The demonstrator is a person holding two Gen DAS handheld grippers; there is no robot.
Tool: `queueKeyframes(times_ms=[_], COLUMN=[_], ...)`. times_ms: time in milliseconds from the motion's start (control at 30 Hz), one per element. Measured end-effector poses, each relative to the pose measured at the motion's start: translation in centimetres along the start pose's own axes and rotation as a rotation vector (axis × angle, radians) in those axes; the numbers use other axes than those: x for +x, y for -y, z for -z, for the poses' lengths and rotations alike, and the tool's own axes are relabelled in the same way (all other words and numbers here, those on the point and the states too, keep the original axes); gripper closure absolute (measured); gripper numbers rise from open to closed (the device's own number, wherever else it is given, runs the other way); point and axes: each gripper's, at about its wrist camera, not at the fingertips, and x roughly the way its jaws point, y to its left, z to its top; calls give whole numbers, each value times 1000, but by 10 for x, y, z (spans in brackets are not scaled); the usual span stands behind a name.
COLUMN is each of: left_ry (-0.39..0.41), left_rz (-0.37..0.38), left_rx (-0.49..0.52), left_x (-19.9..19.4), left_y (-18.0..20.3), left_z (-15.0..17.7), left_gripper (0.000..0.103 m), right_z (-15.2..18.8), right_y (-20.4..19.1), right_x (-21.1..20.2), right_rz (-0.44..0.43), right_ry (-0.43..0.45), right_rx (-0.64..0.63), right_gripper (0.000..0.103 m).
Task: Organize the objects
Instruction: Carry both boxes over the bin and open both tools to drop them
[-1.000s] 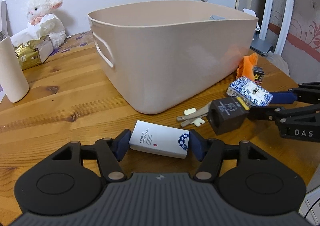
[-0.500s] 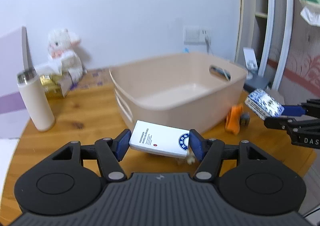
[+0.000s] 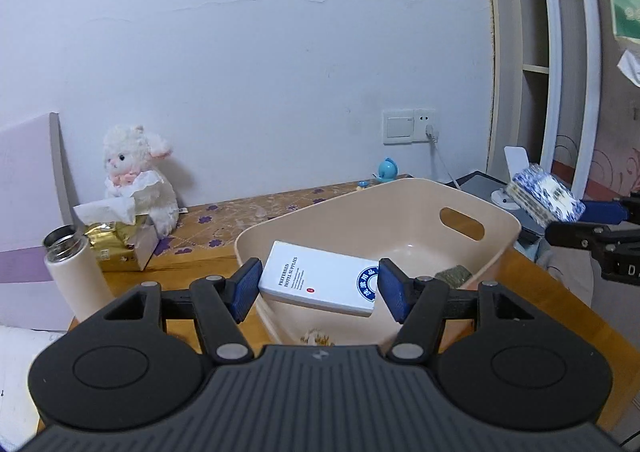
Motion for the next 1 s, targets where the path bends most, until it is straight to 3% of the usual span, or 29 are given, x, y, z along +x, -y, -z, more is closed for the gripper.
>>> queueKeyframes(times_ms=[367, 633, 800, 833, 900, 1000], left_ry=[-155, -269, -286, -289, -287, -268], left_rz=[-36, -21, -22, -19, -18, -17], left_rx=[-8, -40, -19, -26, -48, -58], left_x=[88, 117, 118, 117, 112, 101], left_y=[13, 13, 18, 18, 17, 17], left_z=[-3, 4, 9, 8, 7, 3], left_gripper=[38, 38, 36, 34, 23, 19], right_z=[-12, 3, 8, 8, 7, 3], right_y=[-4, -15, -15, -14, -13, -10], right_x=[74, 114, 115, 113, 105, 92], right_rz=[-29, -38, -39, -39, -40, -28], right_ry=[-83, -181, -195, -195, -182, -154], right_rx=[3, -25, -22, -19, -14, -27], right_gripper=[61, 61, 60, 50, 47, 38])
